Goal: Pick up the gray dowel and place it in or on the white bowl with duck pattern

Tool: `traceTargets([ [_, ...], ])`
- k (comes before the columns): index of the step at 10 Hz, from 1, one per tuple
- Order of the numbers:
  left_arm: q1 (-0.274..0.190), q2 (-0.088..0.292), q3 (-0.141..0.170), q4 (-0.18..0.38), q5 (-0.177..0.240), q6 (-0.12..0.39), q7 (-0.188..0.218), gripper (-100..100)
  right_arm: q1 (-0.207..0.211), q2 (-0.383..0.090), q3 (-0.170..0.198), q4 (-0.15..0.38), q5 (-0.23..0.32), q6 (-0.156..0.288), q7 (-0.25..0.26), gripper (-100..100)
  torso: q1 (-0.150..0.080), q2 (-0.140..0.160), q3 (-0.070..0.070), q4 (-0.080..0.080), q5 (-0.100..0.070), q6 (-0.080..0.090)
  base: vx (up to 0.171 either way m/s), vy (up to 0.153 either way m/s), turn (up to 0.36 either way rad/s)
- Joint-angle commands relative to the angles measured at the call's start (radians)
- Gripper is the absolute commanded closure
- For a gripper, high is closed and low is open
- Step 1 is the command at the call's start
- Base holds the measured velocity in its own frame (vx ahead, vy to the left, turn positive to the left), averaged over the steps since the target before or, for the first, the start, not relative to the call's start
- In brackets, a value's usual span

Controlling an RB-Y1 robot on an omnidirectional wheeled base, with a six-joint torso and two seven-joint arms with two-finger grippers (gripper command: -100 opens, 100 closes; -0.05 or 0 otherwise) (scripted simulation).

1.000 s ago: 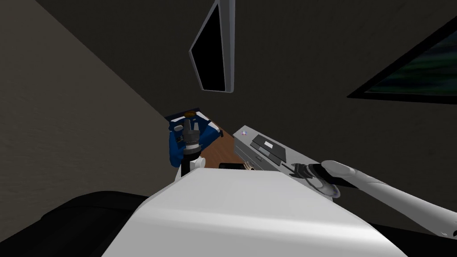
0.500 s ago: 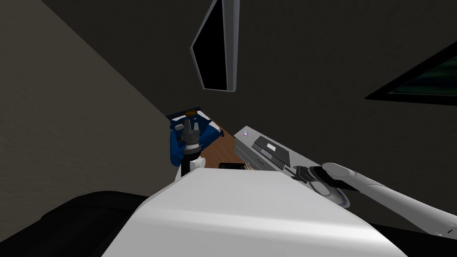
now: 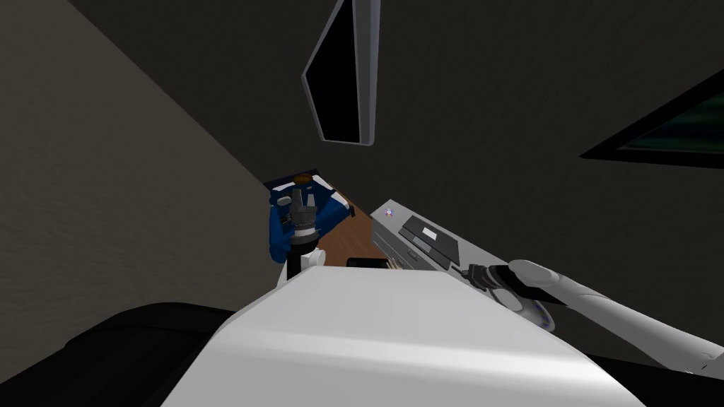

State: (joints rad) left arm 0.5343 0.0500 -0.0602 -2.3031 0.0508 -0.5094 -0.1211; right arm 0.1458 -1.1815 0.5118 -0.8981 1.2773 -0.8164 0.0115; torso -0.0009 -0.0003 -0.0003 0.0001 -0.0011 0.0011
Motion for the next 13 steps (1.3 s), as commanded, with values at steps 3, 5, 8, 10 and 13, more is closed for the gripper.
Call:
traceTargets([
  [3,0.0,0.0,0.0,0.0,0.0,0.0,0.0,0,0.0,0.0,0.0,0.0,0.0,0.0,0.0,0,-0.001,0.0,0.0,0.0,0.0,0.0,0.0,0.0,0.0],
  [5,0.0,0.0,0.0,0.0,0.0,0.0,0.0,0,-0.016,-0.042,-0.013,-0.013,0.0,-0.041,-0.009,100,0.001,0.001,0.0,0.0,0.001,0.001,-0.018,0.03,-0.093],
  [8,0.0,0.0,0.0,0.0,0.0,0.0,0.0,0,-0.036,-0.058,-0.007,0.014,0.018,-0.041,-0.02,100,0.0,0.0,0.0,0.0,0.0,0.0,-0.019,0.031,-0.041],
  [10,0.0,0.0,0.0,0.0,0.0,0.0,0.0,0,-0.052,-0.094,-0.001,0.016,0.04,-0.046,-0.051,100,0.007,0.005,0.002,0.001,0.003,0.003,-0.067,0.137,-0.157],
  [13,0.0,0.0,0.0,0.0,0.0,0.0,0.0,0,-0.065,-0.12,0.002,0.018,0.055,-0.053,-0.073,100,0.007,0.005,0.003,0.001,0.003,0.002,-0.049,0.076,-0.056],
])
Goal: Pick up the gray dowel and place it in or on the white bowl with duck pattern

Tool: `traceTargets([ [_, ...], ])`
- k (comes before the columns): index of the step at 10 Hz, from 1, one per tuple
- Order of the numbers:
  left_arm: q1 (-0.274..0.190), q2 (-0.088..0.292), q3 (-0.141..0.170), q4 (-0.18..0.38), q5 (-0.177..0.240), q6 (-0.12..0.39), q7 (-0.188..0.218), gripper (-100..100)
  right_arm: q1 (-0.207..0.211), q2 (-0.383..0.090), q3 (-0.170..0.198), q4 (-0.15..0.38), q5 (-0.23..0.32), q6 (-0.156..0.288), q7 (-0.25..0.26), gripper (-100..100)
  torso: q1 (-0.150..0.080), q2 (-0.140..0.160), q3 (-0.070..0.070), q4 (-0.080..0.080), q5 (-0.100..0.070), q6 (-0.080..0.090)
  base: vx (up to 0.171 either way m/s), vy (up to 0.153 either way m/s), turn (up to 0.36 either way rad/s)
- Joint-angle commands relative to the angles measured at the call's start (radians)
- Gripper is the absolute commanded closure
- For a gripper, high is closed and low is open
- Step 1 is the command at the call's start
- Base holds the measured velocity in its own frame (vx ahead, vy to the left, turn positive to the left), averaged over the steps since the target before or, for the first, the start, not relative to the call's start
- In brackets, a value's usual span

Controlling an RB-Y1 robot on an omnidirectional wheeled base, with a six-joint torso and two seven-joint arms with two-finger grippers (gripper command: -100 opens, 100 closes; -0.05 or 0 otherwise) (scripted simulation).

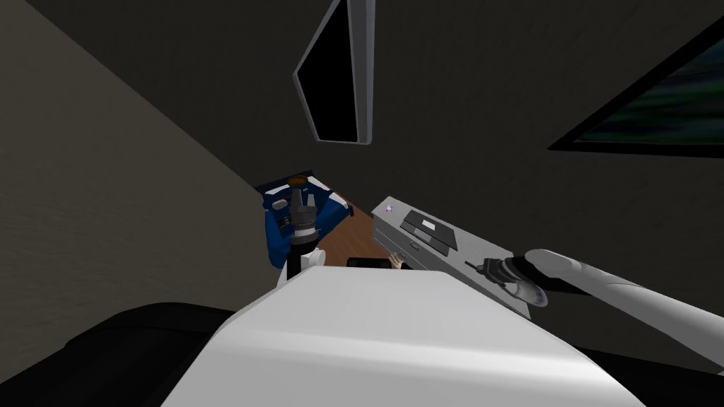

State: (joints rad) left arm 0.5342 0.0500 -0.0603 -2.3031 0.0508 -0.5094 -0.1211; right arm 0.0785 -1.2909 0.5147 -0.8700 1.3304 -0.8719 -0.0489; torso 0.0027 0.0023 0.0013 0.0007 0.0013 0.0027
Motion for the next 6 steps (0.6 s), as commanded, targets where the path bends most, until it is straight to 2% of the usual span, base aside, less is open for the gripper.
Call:
traceTargets([
  [1,0.0,0.0,0.0,0.0,0.0,0.0,0.0,0,-0.009,-0.031,0.001,-0.01,0.012,-0.009,-0.029,100,0.0,0.0,0.0,0.0,0.0,0.0,-0.042,0.006,-0.064],
  [3,0.0,0.0,0.0,0.0,0.0,0.0,0.0,0,-0.033,-0.067,-0.002,-0.008,0.019,-0.05,-0.057,100,-0.003,0.002,0.001,0.0,0.0,0.001,-0.091,-0.043,-0.064],
  [5,0.0,0.0,0.0,0.0,0.0,0.0,0.0,0,-0.042,-0.085,-0.01,-0.011,0.01,-0.083,-0.064,100,-0.011,0.006,0.003,0.001,-0.002,0.002,-0.111,-0.151,0.008],
  [6,0.0,0.0,0.0,0.0,0.0,0.0,0.0,0,-0.043,-0.094,-0.021,-0.019,-0.003,-0.109,-0.059,100,-0.013,0.005,0.003,0.001,-0.002,0.001,-0.046,-0.19,0.08],
])
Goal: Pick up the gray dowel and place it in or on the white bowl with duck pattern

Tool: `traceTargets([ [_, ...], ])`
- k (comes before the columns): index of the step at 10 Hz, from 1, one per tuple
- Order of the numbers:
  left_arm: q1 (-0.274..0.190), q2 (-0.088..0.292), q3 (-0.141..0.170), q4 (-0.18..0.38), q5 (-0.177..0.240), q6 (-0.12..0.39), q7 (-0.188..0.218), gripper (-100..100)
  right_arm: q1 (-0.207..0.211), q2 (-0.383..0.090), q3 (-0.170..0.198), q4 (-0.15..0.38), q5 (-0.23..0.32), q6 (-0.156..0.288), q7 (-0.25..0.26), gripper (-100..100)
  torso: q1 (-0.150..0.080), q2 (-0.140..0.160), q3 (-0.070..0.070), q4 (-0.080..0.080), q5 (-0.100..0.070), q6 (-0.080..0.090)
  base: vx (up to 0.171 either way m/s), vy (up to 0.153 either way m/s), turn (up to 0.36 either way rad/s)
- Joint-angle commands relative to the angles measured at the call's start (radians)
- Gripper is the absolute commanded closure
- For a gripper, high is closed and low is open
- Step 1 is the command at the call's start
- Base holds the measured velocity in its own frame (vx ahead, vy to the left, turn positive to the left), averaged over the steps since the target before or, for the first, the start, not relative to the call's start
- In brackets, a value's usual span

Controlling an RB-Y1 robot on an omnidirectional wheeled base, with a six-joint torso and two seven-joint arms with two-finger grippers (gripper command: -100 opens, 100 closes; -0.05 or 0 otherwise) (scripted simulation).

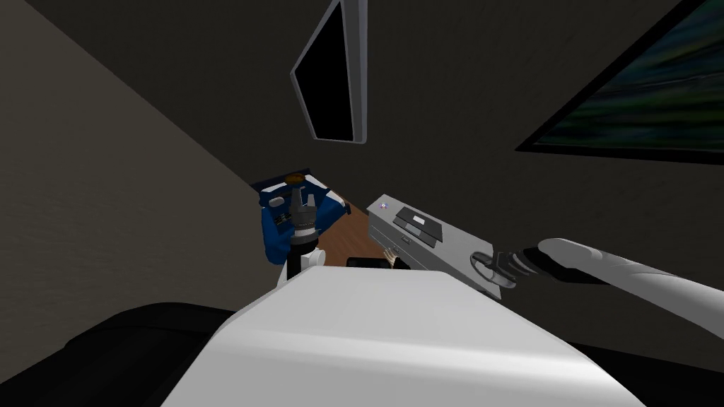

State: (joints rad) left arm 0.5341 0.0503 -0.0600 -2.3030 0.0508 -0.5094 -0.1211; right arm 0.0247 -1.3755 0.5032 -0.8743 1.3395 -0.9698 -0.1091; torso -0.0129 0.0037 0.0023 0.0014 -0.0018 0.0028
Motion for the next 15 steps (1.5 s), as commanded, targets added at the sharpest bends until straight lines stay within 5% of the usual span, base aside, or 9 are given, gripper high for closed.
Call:
traceTargets([
  [1,0.0,0.0,0.0,0.0,0.0,0.0,0.0,0,0.013,-0.015,-0.018,-0.023,-0.025,-0.032,0.008,100,0.0,0.0,0.0,0.0,0.0,0.0,-0.045,-0.222,0.118],
  [5,0.0,0.0,0.0,0.0,0.0,0.0,0.0,0,0.029,-0.034,-0.055,-0.064,-0.075,-0.109,0.045,100,0.003,-0.003,-0.002,-0.001,-0.002,-0.002,-0.054,-0.157,0.163],
  [6,0.0,0.0,0.0,0.0,0.0,0.0,0.0,0,0.031,-0.035,-0.05,-0.063,-0.068,-0.092,0.032,100,0.007,-0.003,-0.002,-0.001,0.0,-0.002,-0.024,-0.02,0.071],
  [7,0.0,0.0,0.0,0.0,0.0,0.0,0.0,0,0.031,-0.035,-0.052,-0.065,-0.07,-0.095,0.034,-100,0.01,-0.004,-0.003,-0.001,0.0,-0.001,0.0,0.0,0.0],
  [11,0.0,0.0,0.0,0.0,0.0,0.0,0.0,0,0.031,-0.035,-0.051,-0.065,-0.07,-0.095,0.033,-100,0.012,-0.006,-0.004,-0.002,0.001,-0.001,0.0,0.0,0.0],
  [12,0.0,0.0,0.0,0.0,0.0,0.0,0.0,0,0.031,-0.035,-0.051,-0.065,-0.07,-0.095,0.033,0,0.012,-0.006,-0.004,-0.002,0.001,-0.001,0.0,0.0,0.0],
  [13,0.0,0.0,0.0,0.0,0.0,0.0,0.0,0,0.019,-0.066,-0.062,-0.079,-0.076,-0.126,0.024,-100,0.012,-0.006,-0.004,-0.002,0.001,-0.001,-0.001,0.016,-0.024],
  [15,0.0,0.0,0.0,0.0,0.0,0.0,0.0,0,0.007,-0.097,-0.072,-0.093,-0.081,-0.157,0.015,-100,0.014,-0.006,-0.004,-0.002,0.002,-0.001,-0.006,0.025,-0.029],
])
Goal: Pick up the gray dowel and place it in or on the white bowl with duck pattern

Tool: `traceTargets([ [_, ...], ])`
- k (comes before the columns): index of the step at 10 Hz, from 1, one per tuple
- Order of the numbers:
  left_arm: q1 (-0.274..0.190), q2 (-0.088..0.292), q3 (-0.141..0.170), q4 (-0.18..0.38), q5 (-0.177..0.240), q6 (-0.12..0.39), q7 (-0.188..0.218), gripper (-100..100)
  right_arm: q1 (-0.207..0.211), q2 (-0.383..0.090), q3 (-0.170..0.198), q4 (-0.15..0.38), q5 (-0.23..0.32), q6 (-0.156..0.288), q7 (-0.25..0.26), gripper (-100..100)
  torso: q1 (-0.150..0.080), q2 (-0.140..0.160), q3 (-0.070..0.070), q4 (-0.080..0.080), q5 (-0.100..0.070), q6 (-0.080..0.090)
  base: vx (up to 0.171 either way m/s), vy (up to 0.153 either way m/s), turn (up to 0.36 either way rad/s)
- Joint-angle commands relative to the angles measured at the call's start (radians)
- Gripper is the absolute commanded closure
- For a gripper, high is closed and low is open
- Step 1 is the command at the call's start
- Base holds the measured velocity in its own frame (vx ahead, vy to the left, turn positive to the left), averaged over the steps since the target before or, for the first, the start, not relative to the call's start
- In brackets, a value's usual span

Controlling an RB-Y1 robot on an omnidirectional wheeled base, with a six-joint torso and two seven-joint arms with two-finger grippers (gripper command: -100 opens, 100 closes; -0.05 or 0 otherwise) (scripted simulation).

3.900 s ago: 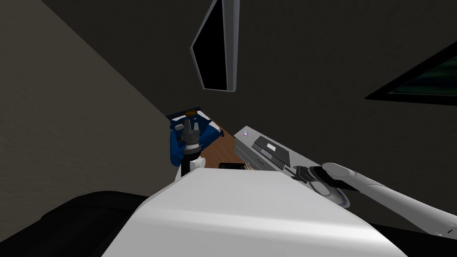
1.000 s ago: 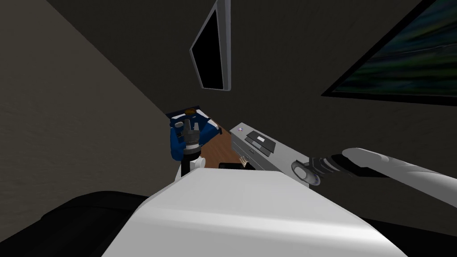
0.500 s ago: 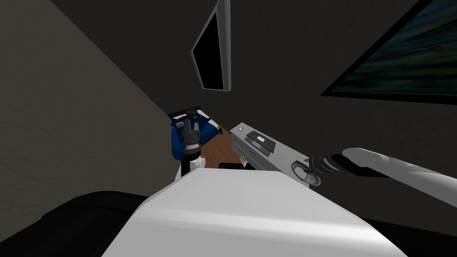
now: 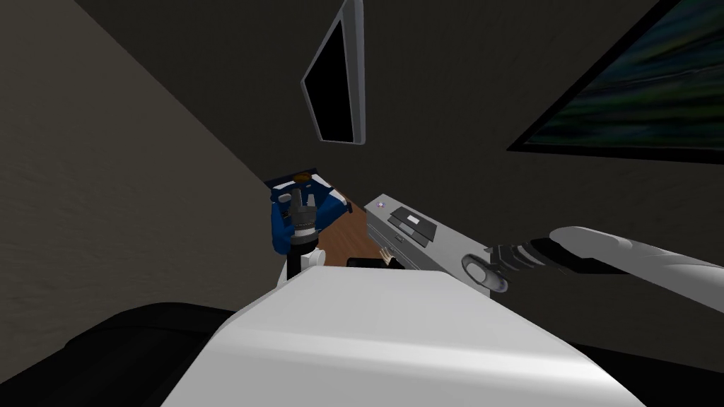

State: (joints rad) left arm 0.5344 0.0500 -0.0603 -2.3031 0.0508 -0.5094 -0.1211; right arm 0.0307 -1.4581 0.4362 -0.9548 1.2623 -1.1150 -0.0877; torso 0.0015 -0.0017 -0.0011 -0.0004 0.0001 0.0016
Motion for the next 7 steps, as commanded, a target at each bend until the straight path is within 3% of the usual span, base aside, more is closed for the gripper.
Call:
traceTargets([
  [1,0.0,0.0,0.0,0.0,0.0,0.0,0.0,0,-0.007,-0.035,-0.012,-0.022,-0.008,-0.033,-0.013,-100,0.0,0.0,0.0,0.0,0.0,0.0,-0.008,0.029,-0.034],
  [2,0.0,0.0,0.0,0.0,0.0,0.0,0.0,0,-0.015,-0.056,-0.019,-0.031,-0.012,-0.053,-0.019,-100,0.0,0.0,0.0,0.0,0.0,0.0,-0.005,0.033,-0.045],
  [3,0.0,0.0,0.0,0.0,0.0,0.0,0.0,0,-0.01,-0.045,-0.017,-0.019,-0.012,-0.043,-0.009,-100,0.001,0.0,0.0,0.0,0.0,0.0,-0.004,0.015,-0.017],
  [4,0.0,0.0,0.0,0.0,0.0,0.0,0.0,0,-0.01,-0.047,-0.018,-0.02,-0.013,-0.047,-0.01,0,-0.001,0.0,0.0,0.0,0.0,0.0,0.0,0.0,0.0],
  [7,0.0,0.0,0.0,0.0,0.0,0.0,0.0,0,-0.01,-0.047,-0.018,-0.02,-0.013,-0.046,-0.01,0,-0.002,0.0,0.0,0.0,-0.001,0.0,0.0,0.0,0.0],
])
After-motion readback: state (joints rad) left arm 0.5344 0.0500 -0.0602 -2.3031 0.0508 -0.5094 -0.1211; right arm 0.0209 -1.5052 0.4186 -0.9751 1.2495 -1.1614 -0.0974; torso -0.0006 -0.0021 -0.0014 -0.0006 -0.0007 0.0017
